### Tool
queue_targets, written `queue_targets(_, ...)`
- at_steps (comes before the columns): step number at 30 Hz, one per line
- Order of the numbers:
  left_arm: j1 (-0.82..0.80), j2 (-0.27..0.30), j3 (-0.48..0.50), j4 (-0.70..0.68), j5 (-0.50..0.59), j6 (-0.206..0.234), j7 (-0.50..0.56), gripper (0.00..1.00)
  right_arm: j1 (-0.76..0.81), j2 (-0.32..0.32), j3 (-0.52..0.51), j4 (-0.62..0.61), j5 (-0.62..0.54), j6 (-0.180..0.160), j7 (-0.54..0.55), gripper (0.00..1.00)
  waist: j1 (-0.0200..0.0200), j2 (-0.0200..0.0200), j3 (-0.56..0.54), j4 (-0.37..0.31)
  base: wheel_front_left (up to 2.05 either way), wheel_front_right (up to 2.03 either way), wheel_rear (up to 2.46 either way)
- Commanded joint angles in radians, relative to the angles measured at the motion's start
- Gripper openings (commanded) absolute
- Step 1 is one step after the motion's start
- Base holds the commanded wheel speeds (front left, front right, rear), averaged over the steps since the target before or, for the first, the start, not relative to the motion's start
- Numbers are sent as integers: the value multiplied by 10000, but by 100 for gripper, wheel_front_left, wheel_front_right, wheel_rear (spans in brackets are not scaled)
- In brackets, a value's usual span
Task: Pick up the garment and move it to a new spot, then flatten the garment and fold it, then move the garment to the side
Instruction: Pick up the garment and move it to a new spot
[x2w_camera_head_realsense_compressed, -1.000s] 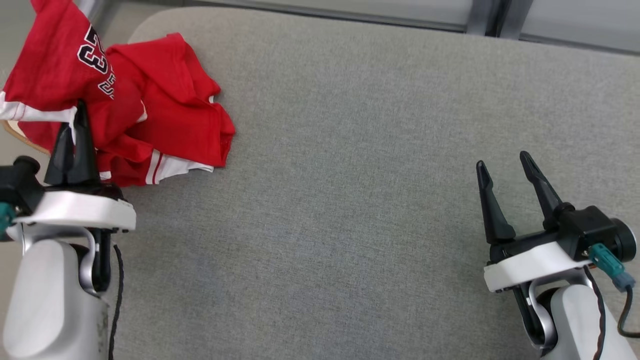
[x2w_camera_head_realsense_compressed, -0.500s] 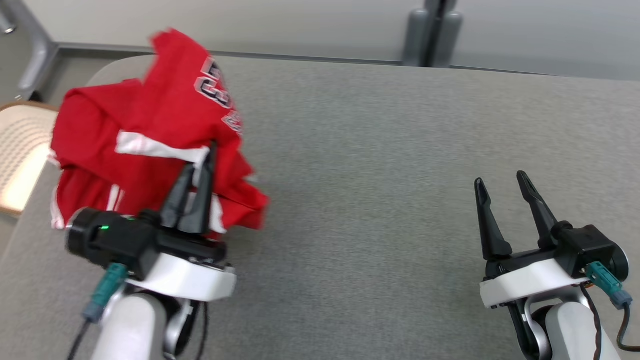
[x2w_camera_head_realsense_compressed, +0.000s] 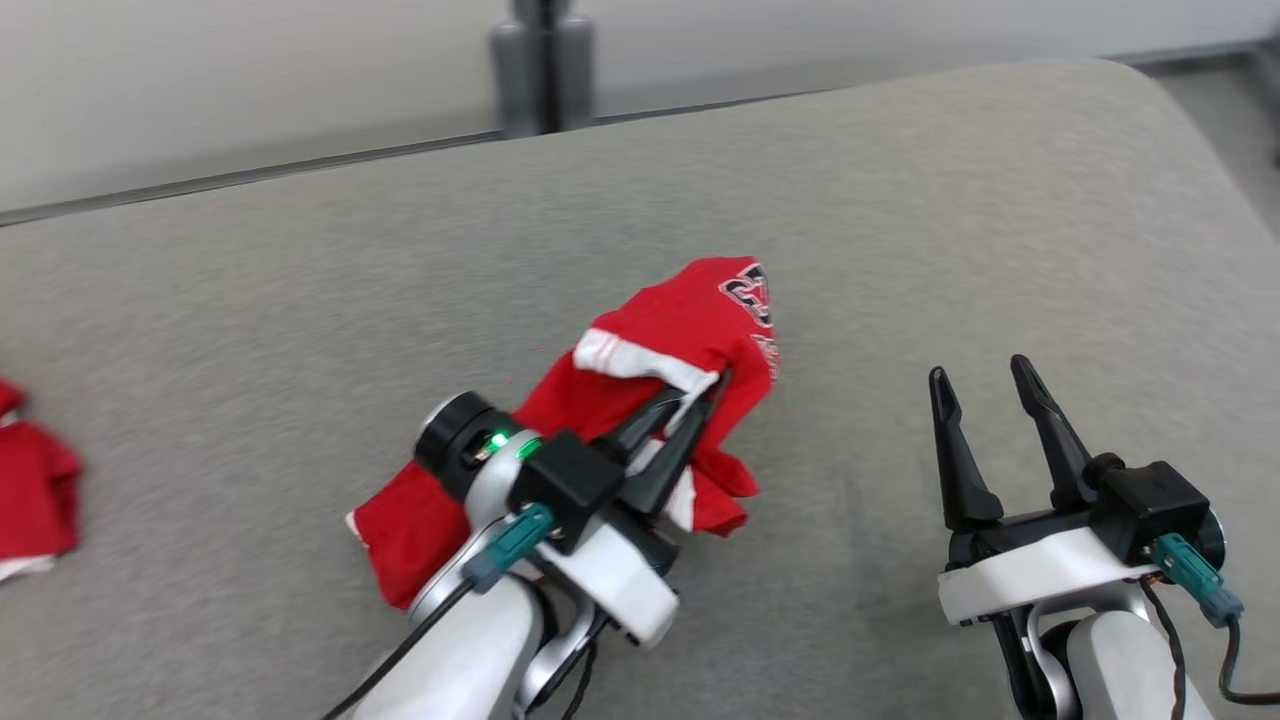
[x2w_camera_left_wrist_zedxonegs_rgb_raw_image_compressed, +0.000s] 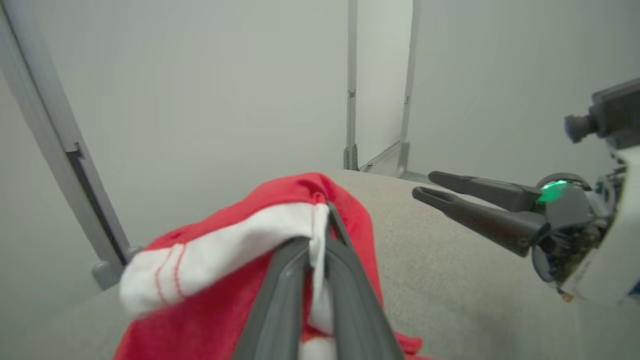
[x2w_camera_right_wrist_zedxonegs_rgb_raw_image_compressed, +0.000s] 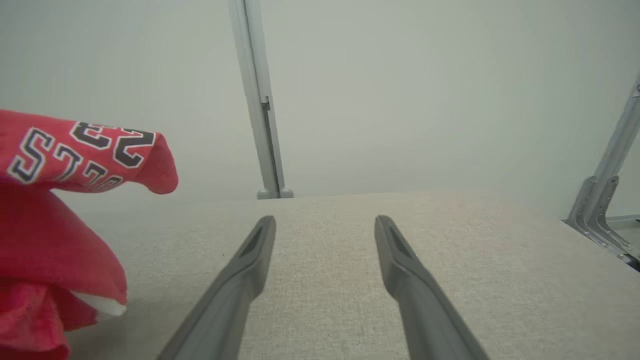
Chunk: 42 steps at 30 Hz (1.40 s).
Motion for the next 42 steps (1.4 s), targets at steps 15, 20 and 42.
queue_targets(15,-2336,41,-1875,3565,-501,-3,-158,40,-213,3,193,479,922,1,-592,100,0,0,1328,-2767,0,0,0)
queue_targets(20,-2459,-11,-1954,3829,-765,16,-775,100,-360,1,76,518,782,1,-628,100,0,0,1315,-2224,0,0,0)
queue_targets(42,-115,1337,2017,1826,-1910,1809,-1581,100,-9,-5,-451,133,-144,1,-42,100,0,0,-36,1068,0,0,0)
